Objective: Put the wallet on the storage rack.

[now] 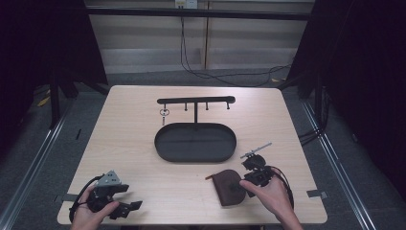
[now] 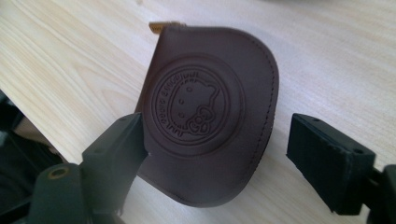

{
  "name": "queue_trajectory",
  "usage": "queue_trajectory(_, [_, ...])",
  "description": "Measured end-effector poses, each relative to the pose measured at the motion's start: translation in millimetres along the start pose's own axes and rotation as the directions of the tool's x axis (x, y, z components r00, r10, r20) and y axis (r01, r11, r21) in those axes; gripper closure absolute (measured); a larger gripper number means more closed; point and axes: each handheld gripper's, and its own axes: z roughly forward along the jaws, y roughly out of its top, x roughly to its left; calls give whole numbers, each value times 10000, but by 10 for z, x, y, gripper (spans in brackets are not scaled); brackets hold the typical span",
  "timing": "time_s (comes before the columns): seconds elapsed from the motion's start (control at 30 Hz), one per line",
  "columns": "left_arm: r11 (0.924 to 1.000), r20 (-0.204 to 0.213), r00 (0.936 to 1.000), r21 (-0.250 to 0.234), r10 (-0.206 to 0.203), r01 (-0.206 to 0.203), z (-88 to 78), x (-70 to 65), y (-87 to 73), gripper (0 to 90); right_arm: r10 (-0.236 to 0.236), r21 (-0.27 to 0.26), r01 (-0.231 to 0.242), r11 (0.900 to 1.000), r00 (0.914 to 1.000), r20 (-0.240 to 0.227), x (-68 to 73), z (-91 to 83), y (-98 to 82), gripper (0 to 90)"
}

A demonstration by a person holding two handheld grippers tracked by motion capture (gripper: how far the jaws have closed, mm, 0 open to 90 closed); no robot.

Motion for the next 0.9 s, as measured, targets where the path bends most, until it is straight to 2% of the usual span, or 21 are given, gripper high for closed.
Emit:
queue_trajectory(0.03, [9999,23,10000,124,57,-57,0,-8,-5,189,38,224,-40,9997,9999,108,6,14,42,190])
queue_trajectory(0.07, [9999,23,10000,124,57,-57,0,-8,-5,189,38,224,-40,9997,9999,108,6,14,42,190])
queue_trajectory(0.1, [10000,29,10000,74,23,-23,3,-16,-7,189,207,477,-209,9986,9998,42,1,26,90,189])
queue_trajectory(0.27, [9998,79,10000,167,-56,54,-1,-7,-8,189,245,993,-248,9947,9997,45,-13,80,161,184])
queue_trajectory(0.33, [9997,57,9999,190,-129,128,-5,1,-13,189,258,1428,-265,9894,9996,66,0,133,202,181])
queue_trajectory(0.67, [9995,61,9996,167,-272,271,-8,17,-19,189,208,2004,-247,9794,9996,215,19,274,269,152])
queue_trajectory(0.77, [9994,76,9995,149,-303,302,-11,22,-21,189,405,2291,-460,9723,9988,287,29,337,297,118])
queue_trajectory(0.87, [9995,86,9996,172,-282,281,-14,18,-18,189,464,2393,-516,9696,9986,270,27,355,307,116])
queue_trajectory(0.9, [9994,98,9995,174,-294,293,-13,15,-18,189,662,2454,-686,9670,9976,184,9,361,307,121])
